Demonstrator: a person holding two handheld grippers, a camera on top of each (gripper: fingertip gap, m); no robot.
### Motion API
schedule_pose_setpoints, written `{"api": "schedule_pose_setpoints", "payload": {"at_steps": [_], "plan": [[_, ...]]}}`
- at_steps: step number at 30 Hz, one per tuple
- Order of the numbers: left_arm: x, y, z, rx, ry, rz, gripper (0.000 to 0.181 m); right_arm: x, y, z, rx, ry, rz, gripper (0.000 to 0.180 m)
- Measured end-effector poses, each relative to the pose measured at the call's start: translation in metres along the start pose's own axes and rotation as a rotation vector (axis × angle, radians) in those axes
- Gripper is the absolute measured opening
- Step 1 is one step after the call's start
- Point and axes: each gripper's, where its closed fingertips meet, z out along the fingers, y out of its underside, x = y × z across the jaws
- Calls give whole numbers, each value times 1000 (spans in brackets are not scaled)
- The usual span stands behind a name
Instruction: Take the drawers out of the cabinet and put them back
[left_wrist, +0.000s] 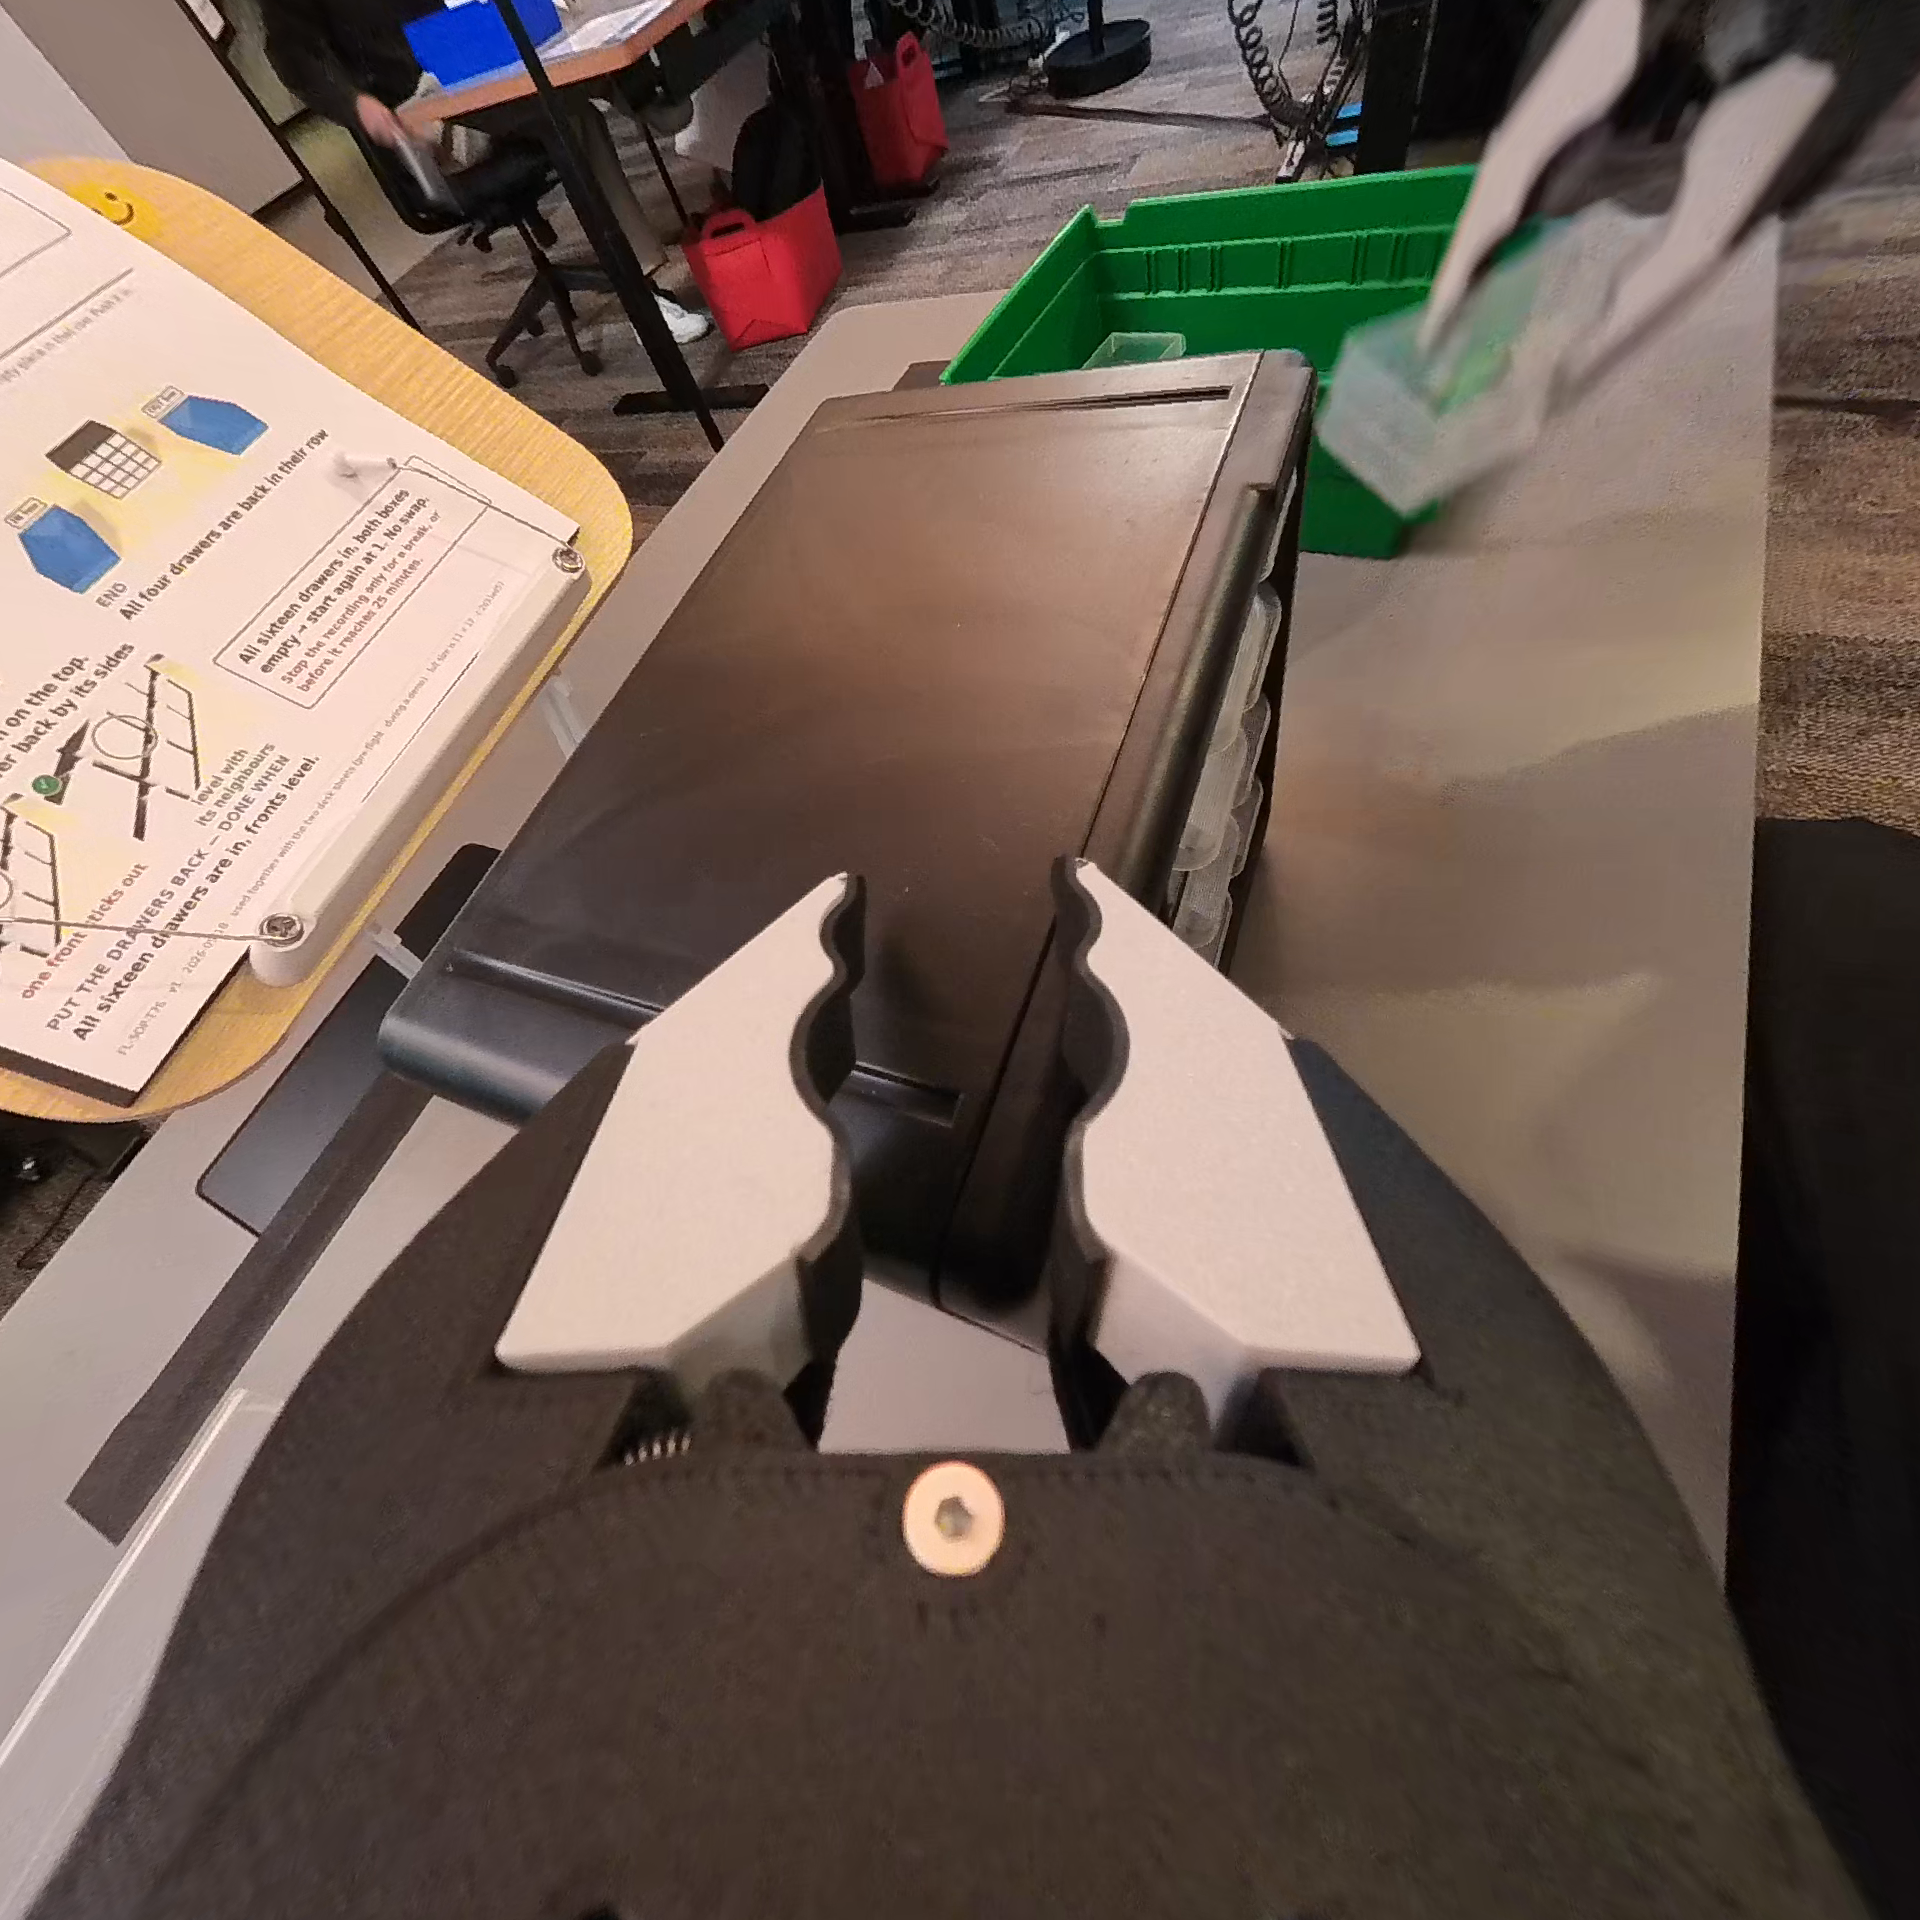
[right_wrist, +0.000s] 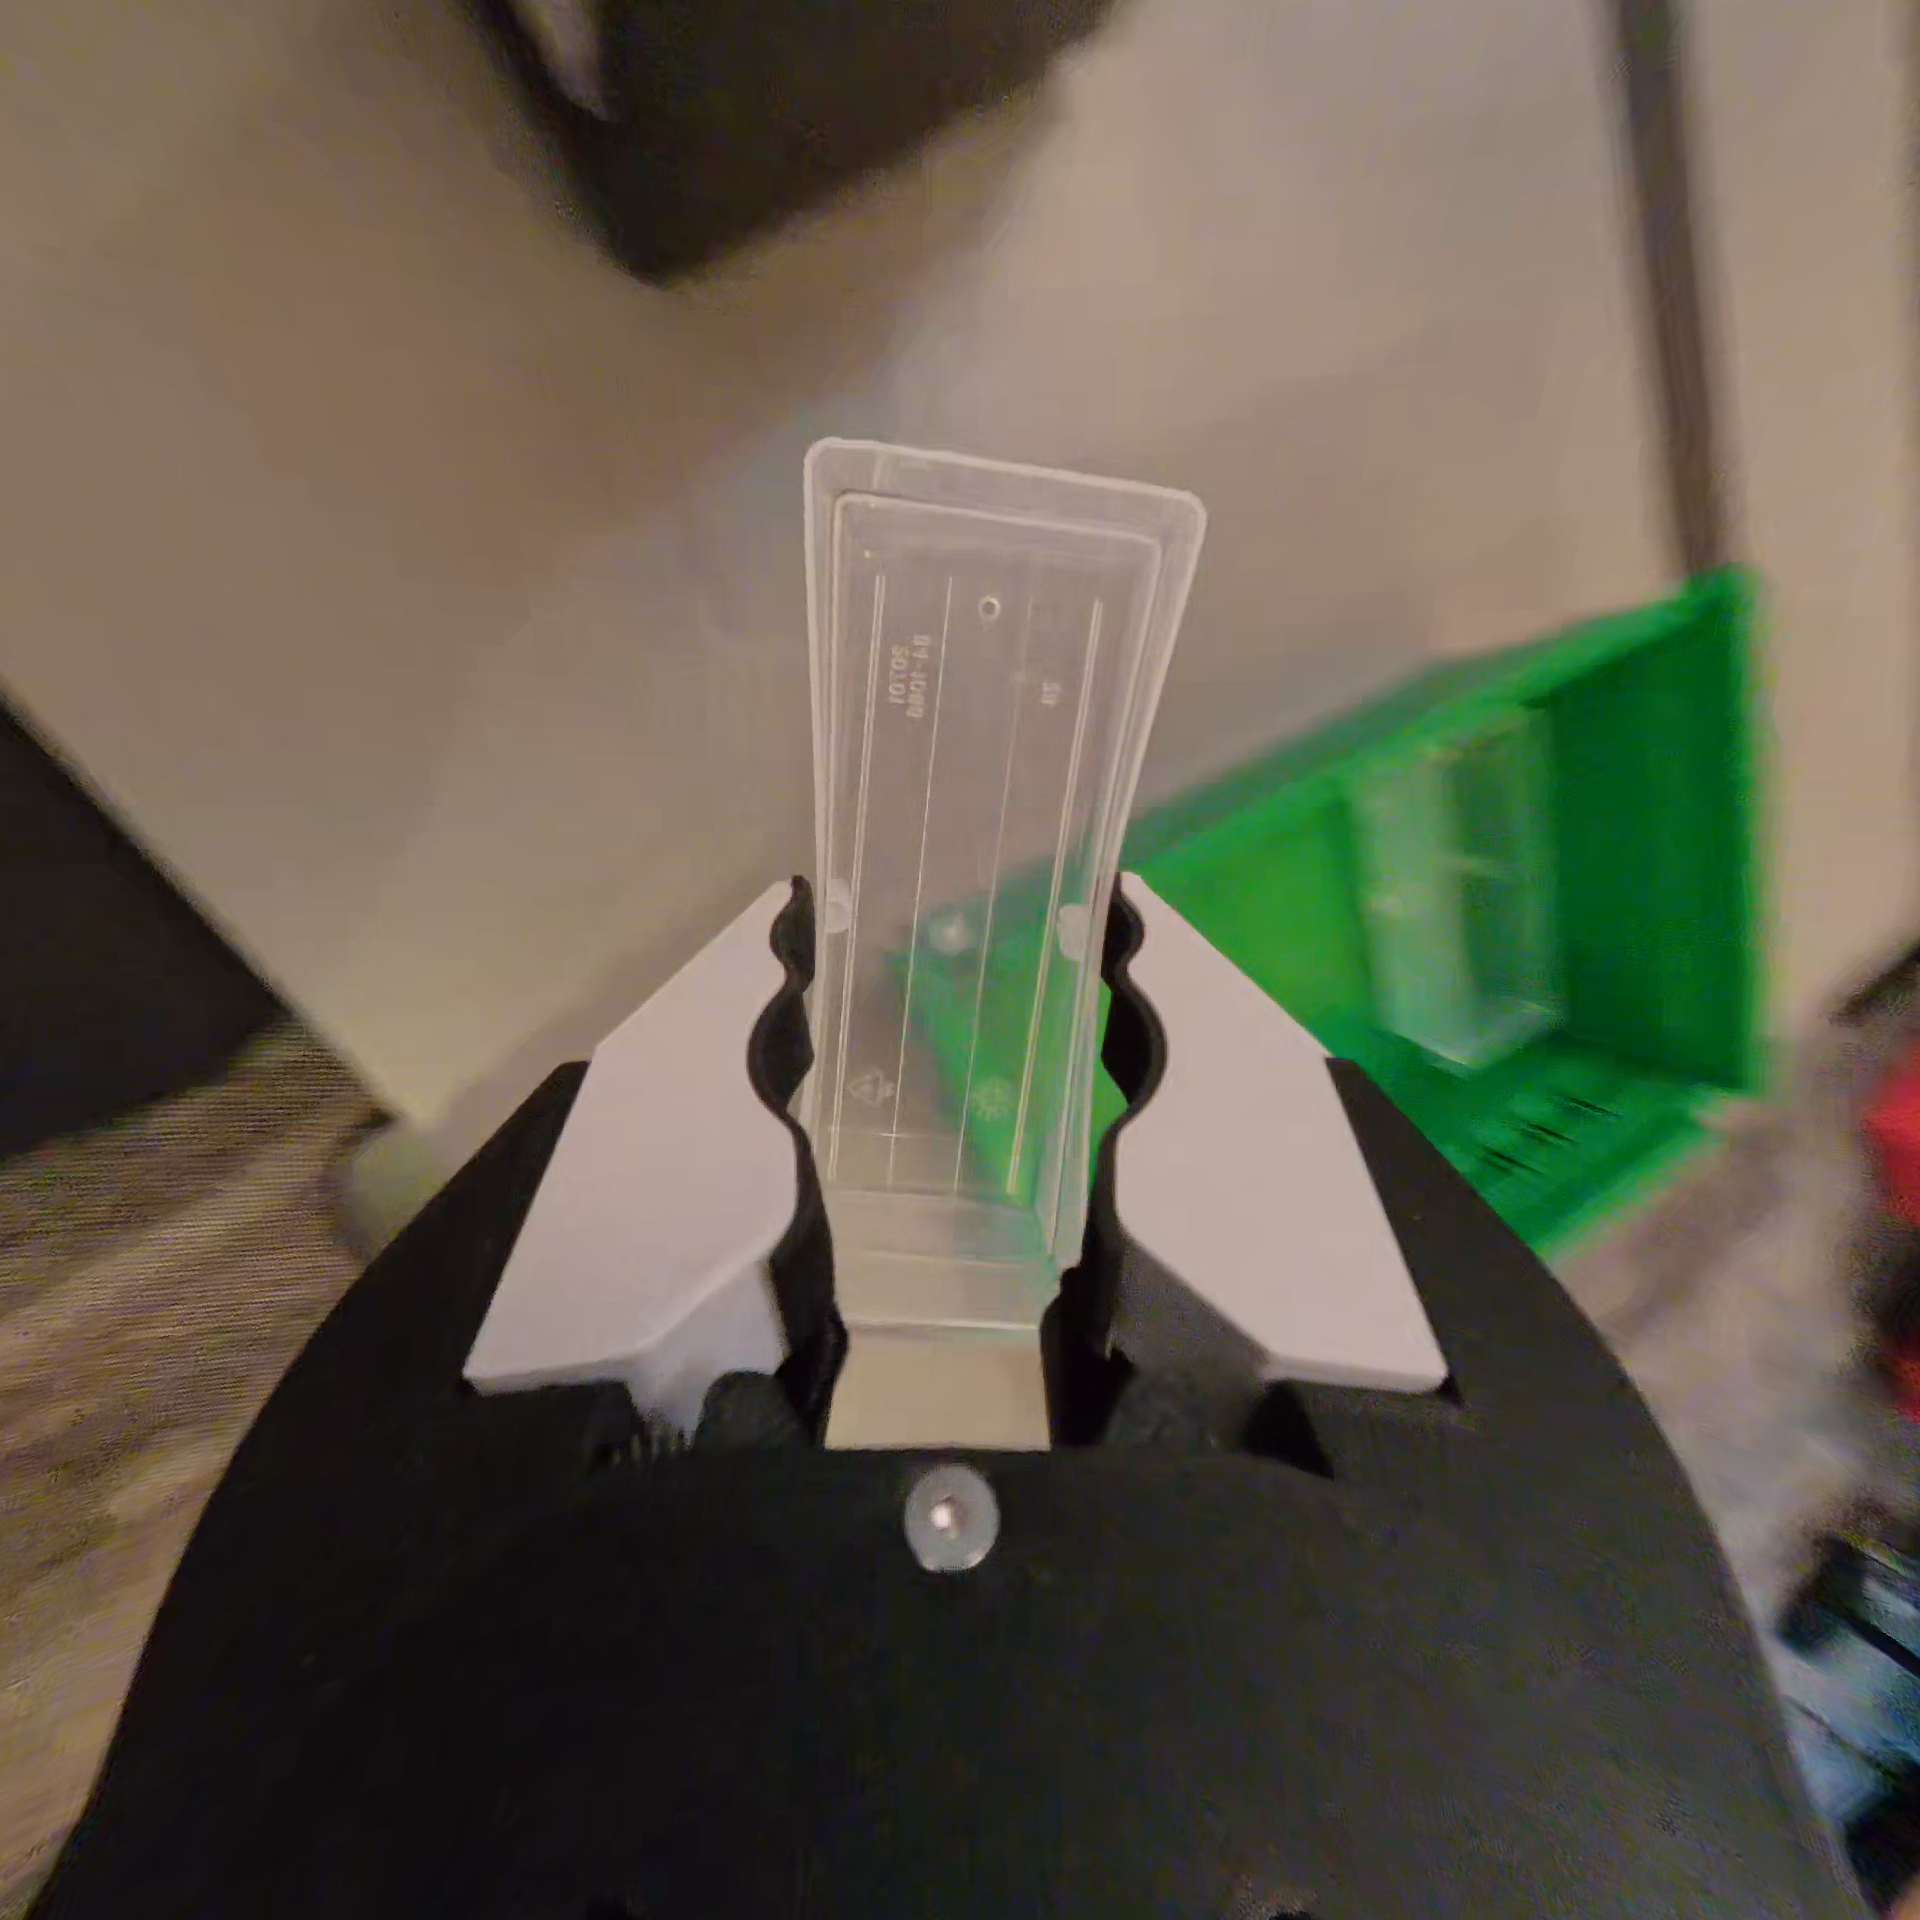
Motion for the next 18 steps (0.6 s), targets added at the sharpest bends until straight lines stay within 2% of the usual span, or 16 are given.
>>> {"api": "schedule_pose_setpoints", "payload": {"at_steps": [1,4,9,15,18], "plan": [[0,0,0,0,0,0,36,29,12,-8,-20,73,-22,54],[0,0,0,0,0,-3,36,97,56,-8,-162,175,-47,54],[0,0,0,0,-2,-5,36,139,107,54,-361,97,-178,55],[0,0,0,3,-3,-4,36,147,117,118,-432,26,-295,59],[0,0,0,5,-3,-2,36,172,117,136,-462,140,-317,70]]}}
